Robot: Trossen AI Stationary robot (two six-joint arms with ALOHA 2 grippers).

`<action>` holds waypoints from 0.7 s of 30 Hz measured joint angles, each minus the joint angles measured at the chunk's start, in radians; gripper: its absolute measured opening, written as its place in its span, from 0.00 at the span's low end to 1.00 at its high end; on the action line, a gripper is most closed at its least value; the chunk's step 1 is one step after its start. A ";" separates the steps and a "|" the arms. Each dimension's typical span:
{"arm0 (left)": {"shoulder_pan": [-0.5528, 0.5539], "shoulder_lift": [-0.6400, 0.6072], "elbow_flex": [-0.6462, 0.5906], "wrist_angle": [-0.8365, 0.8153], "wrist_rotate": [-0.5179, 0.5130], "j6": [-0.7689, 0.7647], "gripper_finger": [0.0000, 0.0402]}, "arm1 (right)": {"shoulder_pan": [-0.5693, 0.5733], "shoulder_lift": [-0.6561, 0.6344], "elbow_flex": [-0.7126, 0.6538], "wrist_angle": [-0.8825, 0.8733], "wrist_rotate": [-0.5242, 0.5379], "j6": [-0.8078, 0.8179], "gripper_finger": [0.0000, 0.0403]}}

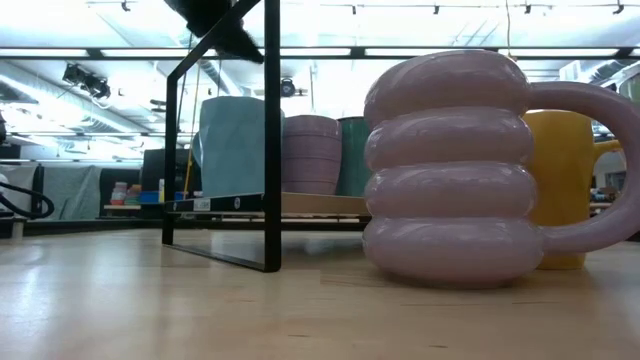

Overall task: Place coffee mugs
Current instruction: Put the light green mug on the shelf

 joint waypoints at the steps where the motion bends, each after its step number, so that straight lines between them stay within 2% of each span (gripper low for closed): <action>1: 0.000 0.000 0.000 0.024 0.000 -0.011 0.29 | 0.006 0.022 0.015 -0.011 -0.002 0.015 0.47; 7: 0.000 0.000 0.000 0.049 0.000 -0.018 0.29 | 0.019 0.139 0.084 -0.081 -0.041 0.082 0.47; 14: 0.000 0.001 0.000 0.047 -0.001 -0.012 0.29 | 0.018 0.174 0.072 -0.104 -0.078 0.152 0.46; 17: 0.000 0.001 0.000 0.039 -0.001 -0.010 0.29 | 0.019 0.175 0.053 -0.100 -0.088 0.163 0.41; 21: 0.000 0.001 0.000 0.040 0.000 -0.009 0.29 | 0.022 0.175 0.003 -0.062 -0.121 0.172 0.28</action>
